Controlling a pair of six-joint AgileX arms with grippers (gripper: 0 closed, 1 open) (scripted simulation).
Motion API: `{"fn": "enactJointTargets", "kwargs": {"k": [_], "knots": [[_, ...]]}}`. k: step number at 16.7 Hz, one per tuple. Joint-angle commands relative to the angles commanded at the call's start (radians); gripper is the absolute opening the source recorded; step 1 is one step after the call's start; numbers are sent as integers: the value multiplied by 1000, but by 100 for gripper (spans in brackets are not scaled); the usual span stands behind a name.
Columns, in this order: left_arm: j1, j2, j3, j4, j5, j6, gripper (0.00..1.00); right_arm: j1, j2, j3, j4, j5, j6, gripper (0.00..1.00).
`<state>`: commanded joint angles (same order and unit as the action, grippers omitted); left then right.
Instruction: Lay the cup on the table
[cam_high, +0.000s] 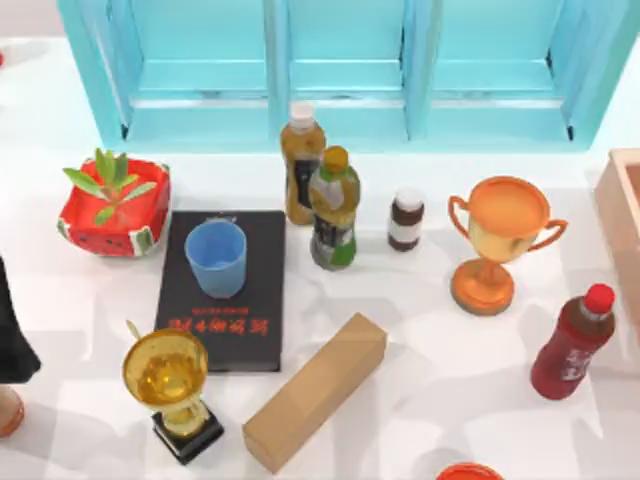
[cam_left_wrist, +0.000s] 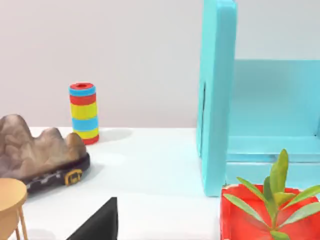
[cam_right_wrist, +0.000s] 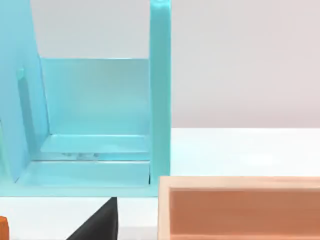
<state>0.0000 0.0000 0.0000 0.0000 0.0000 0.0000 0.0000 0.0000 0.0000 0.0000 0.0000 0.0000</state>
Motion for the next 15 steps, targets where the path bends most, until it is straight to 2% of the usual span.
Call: {"fn": "enactJointTargets", "kwargs": {"k": [4,7,11,15], "knots": [[-12,29,29,-29,1,-8,100,0,0,0,0,0,0,100],[-53,151,150,-140,0,-39,100,0,0,0,0,0,0,100],[-137,453,437,-368,-3,-114,100,0,0,0,0,0,0,100],[-240,873,841,-633,0,-215,100,0,0,0,0,0,0,100]]}}
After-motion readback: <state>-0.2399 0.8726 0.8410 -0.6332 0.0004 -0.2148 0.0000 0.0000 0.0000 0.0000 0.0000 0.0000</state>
